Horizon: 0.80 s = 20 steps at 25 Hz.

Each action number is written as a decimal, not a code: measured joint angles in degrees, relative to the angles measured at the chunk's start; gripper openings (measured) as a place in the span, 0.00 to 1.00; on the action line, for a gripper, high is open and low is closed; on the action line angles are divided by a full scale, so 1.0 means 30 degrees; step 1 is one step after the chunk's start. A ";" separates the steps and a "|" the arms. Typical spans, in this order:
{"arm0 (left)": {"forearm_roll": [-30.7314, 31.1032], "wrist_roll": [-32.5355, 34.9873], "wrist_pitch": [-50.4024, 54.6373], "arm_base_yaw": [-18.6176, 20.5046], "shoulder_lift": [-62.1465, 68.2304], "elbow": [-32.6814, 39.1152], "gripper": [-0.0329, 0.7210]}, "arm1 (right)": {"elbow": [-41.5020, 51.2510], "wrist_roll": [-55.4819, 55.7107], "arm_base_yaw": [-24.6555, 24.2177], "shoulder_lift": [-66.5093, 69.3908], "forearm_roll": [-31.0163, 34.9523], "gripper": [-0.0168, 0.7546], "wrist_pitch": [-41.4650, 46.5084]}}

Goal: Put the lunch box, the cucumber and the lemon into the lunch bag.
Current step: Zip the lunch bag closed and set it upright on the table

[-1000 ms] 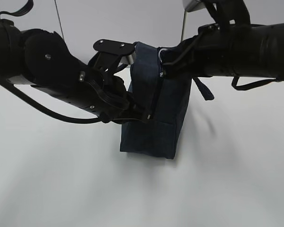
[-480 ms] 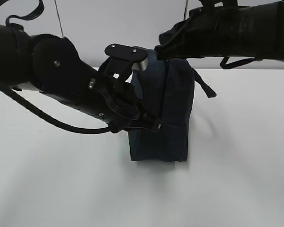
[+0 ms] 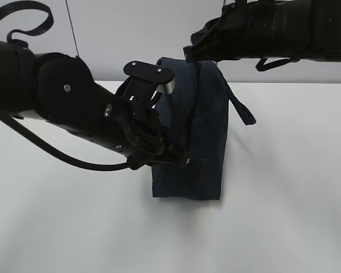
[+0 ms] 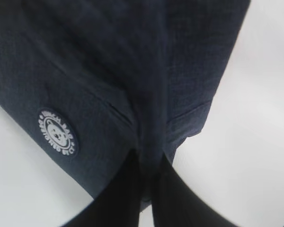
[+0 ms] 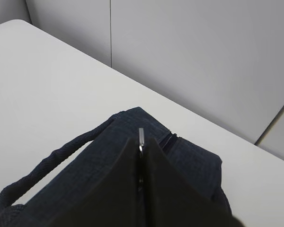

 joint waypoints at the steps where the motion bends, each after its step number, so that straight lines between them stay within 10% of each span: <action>1: 0.0000 0.0000 -0.0123 0.0000 0.0000 0.0145 0.04 | 0.0000 0.0000 -0.0052 -0.0006 0.0000 0.02 0.0000; 20: -0.0057 0.0009 -0.0345 0.0000 0.0000 0.0523 0.04 | -0.4294 0.0711 -0.1079 0.3970 0.0000 0.02 0.0037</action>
